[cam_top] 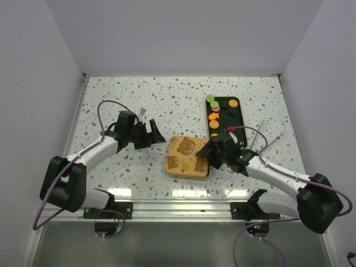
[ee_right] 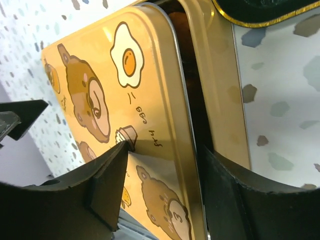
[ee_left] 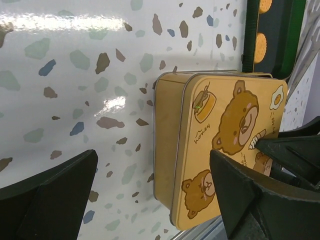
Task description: Pack the cookies
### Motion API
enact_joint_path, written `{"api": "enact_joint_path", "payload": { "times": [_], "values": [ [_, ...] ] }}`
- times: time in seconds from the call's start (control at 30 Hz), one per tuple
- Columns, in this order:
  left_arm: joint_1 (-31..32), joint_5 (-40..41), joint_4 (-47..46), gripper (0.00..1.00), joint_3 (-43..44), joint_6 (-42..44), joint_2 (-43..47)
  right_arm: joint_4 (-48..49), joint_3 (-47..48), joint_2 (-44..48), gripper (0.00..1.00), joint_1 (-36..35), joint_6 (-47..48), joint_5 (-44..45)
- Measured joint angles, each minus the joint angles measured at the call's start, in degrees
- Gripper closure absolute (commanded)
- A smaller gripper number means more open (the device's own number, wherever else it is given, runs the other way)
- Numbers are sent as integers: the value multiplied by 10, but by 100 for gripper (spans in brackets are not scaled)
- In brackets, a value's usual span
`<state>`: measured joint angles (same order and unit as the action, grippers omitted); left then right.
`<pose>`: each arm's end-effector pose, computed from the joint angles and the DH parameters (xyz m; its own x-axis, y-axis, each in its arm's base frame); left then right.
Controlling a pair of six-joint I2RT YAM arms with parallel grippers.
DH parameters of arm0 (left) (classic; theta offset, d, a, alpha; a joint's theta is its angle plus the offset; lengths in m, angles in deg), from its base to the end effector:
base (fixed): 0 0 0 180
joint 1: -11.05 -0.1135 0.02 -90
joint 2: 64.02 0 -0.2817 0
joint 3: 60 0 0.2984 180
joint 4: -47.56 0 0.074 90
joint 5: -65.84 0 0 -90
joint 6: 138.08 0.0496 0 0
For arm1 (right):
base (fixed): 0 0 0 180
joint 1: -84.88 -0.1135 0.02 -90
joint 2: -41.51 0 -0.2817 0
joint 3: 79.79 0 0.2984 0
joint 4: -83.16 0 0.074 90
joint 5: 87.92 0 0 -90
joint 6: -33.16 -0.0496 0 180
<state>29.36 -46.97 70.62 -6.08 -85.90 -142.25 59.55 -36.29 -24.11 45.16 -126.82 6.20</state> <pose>0.2935 -0.1174 0.1783 -0.8822 -0.3034 -0.3601 -0.0026 0.7679 -0.6406 0.2071 0.1675 0.1693 -0.7512 0.5943 -0.2873 0.3125 0.7036 0.6382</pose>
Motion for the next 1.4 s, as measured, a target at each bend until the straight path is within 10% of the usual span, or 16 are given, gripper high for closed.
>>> {"api": "enact_joint_path", "payload": {
  "times": [1.4],
  "values": [
    [180, -4, -76, 0, 0, -38, -56, -313, 174, -6, 32, 18, 113, 132]
  ]
}}
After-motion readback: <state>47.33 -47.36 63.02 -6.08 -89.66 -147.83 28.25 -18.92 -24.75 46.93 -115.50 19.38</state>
